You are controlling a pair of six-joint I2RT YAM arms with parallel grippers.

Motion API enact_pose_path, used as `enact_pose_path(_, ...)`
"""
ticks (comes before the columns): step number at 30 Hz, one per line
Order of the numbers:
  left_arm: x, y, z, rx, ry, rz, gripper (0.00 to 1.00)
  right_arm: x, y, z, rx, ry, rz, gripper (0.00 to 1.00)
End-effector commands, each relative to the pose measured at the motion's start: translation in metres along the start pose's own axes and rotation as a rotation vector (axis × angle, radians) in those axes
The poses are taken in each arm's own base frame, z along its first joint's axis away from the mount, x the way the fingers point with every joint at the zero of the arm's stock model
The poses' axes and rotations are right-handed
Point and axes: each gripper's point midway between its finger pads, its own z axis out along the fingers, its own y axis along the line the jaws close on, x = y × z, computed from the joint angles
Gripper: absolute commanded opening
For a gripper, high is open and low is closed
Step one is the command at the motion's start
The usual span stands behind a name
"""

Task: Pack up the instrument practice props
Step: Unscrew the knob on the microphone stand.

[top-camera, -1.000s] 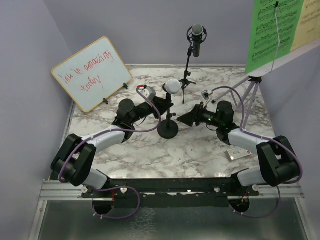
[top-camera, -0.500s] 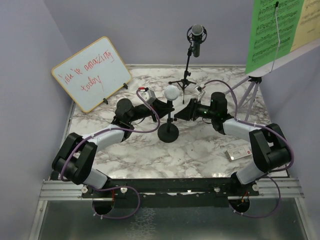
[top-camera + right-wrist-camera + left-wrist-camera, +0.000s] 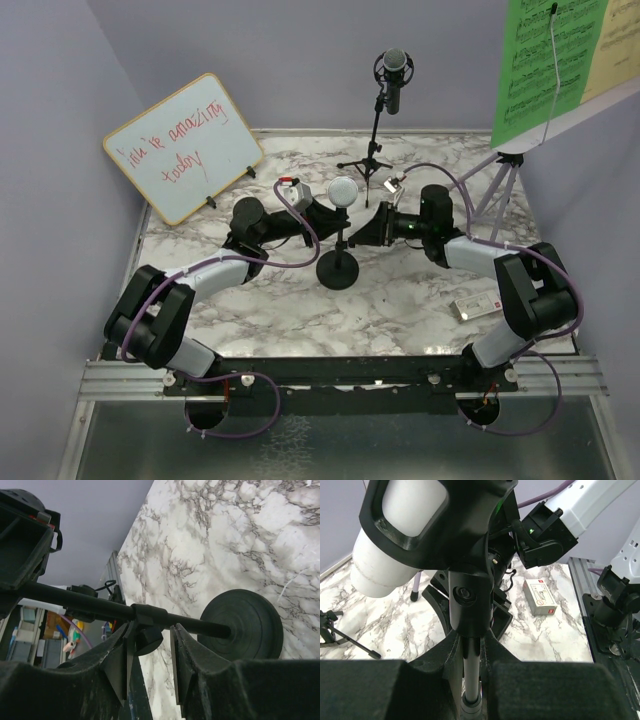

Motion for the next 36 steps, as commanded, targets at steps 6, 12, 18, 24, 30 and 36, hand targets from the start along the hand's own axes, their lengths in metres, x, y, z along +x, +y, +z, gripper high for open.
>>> enact_pose_path(6,-0.005,-0.011,-0.002,0.045,-0.009,0.022,0.00,0.026,0.010,-0.005,-0.077,0.099,0.040,0.45)
enact_pose_path(12,-0.004,-0.012,-0.002,0.048,-0.007,0.019,0.00,0.028,0.007,-0.004,-0.074,0.106,0.022,0.40)
enact_pose_path(18,-0.005,-0.013,-0.003,0.046,-0.008,0.016,0.00,0.028,-0.001,-0.001,-0.038,0.116,-0.057,0.15)
enact_pose_path(24,-0.004,-0.010,-0.005,0.033,-0.007,-0.008,0.00,0.033,-0.012,0.003,0.009,0.134,-0.236,0.00)
enact_pose_path(30,-0.001,-0.012,-0.011,0.055,0.005,-0.007,0.00,0.033,-0.020,0.007,0.049,0.106,-0.344,0.00)
enact_pose_path(36,-0.001,-0.019,-0.016,0.106,0.018,0.008,0.00,0.031,0.003,0.004,0.004,0.081,-0.245,0.27)
